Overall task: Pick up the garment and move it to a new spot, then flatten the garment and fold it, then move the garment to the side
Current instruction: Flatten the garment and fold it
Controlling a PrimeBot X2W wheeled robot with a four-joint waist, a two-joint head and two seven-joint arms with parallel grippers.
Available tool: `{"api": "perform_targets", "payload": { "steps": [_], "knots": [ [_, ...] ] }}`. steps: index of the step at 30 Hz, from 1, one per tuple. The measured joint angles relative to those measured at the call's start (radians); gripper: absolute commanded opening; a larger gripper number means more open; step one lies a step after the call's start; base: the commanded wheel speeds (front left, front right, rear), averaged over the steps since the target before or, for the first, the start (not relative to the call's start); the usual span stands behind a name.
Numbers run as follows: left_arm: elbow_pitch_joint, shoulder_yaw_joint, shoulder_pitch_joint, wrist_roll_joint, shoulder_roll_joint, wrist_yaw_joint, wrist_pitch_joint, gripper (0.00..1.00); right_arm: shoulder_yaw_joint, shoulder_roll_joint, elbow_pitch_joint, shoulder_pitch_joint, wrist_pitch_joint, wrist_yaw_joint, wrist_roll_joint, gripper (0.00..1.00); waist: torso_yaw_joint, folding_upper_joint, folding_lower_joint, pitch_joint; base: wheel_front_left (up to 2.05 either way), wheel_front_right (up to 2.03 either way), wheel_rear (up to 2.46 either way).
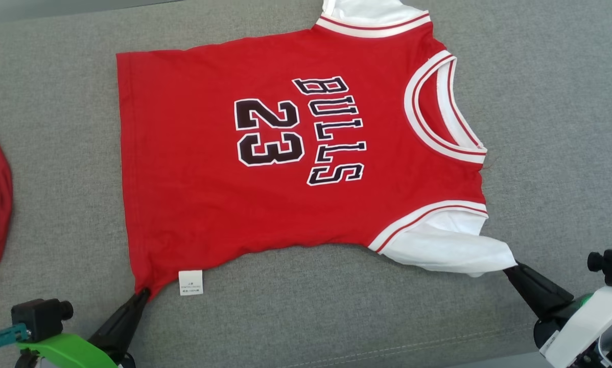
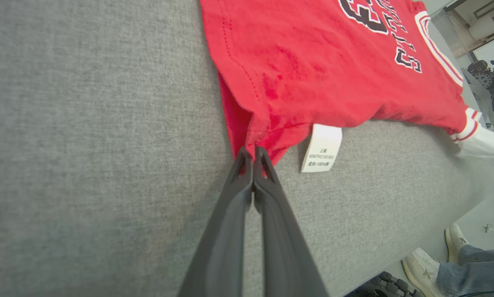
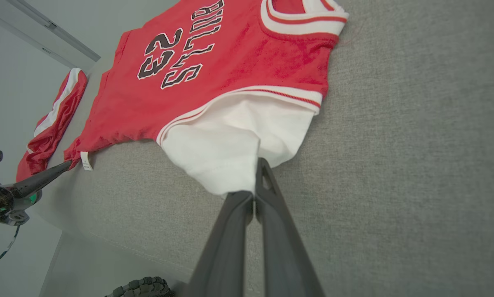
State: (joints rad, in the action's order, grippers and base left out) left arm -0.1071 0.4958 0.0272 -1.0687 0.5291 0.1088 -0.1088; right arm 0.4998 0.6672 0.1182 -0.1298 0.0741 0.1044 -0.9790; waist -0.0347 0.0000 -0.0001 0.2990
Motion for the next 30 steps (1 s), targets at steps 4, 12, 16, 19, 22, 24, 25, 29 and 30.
{"api": "perform_targets", "payload": {
  "steps": [4, 12, 16, 19, 22, 24, 25, 29, 30],
  "knots": [
    [0.079, -0.015, -0.021, -0.026, 0.04, 0.005, 0.046, 0.0, -0.023, 0.04, 0.049, 0.034, -0.017, 0.0, -0.003, 0.0, 0.005, 0.0, 0.0, 0.022, 0.0, 0.0, 0.0],
    [0.229, -0.091, -0.117, -0.115, 0.124, 0.005, 0.144, 0.0, -0.082, 0.113, 0.11, 0.161, -0.085, 0.0, -0.016, 0.0, 0.015, 0.0, 0.0, 0.08, 0.0, 0.0, 0.0],
    [0.276, -0.125, -0.156, -0.16, 0.16, -0.014, 0.198, 0.0, -0.107, 0.123, 0.123, 0.236, -0.119, 0.0, -0.034, 0.0, 0.016, 0.0, 0.0, 0.111, 0.0, 0.0, 0.0],
    [0.286, -0.141, -0.18, -0.179, 0.18, -0.041, 0.238, 0.0, -0.122, 0.133, 0.122, 0.275, -0.138, 0.0, -0.041, 0.0, 0.016, 0.0, 0.0, 0.132, 0.0, 0.0, 0.0],
    [0.288, -0.151, -0.211, -0.185, 0.201, -0.069, 0.276, 0.0, -0.134, 0.148, 0.122, 0.297, -0.156, -0.001, -0.046, 0.0, 0.018, 0.0, 0.0001, 0.153, 0.0, 0.0, 0.0],
    [0.293, -0.165, -0.223, -0.204, 0.208, -0.083, 0.294, 0.0, -0.136, 0.151, 0.122, 0.315, -0.17, -0.001, -0.053, 0.0, 0.02, 0.0, 0.0001, 0.166, 0.0, 0.0, 0.0],
    [0.295, -0.169, -0.23, -0.218, 0.21, -0.087, 0.302, 0.0, -0.136, 0.151, 0.121, 0.326, -0.175, -0.001, -0.055, 0.0, 0.021, 0.0, 0.0001, 0.173, 0.0, 0.0, 0.0],
    [0.307, -0.17, -0.258, -0.229, 0.21, -0.113, 0.333, 0.0, -0.14, 0.15, 0.114, 0.368, -0.193, -0.001, -0.06, 0.0, 0.023, 0.0, 0.0001, 0.198, 0.0, 0.0, 0.0],
    [0.31, -0.17, -0.264, -0.229, 0.21, -0.12, 0.338, 0.0, -0.14, 0.15, 0.113, 0.378, -0.2, -0.001, -0.061, 0.0, 0.023, 0.0, 0.0001, 0.204, 0.0, 0.0, 0.0]
  ]
}}
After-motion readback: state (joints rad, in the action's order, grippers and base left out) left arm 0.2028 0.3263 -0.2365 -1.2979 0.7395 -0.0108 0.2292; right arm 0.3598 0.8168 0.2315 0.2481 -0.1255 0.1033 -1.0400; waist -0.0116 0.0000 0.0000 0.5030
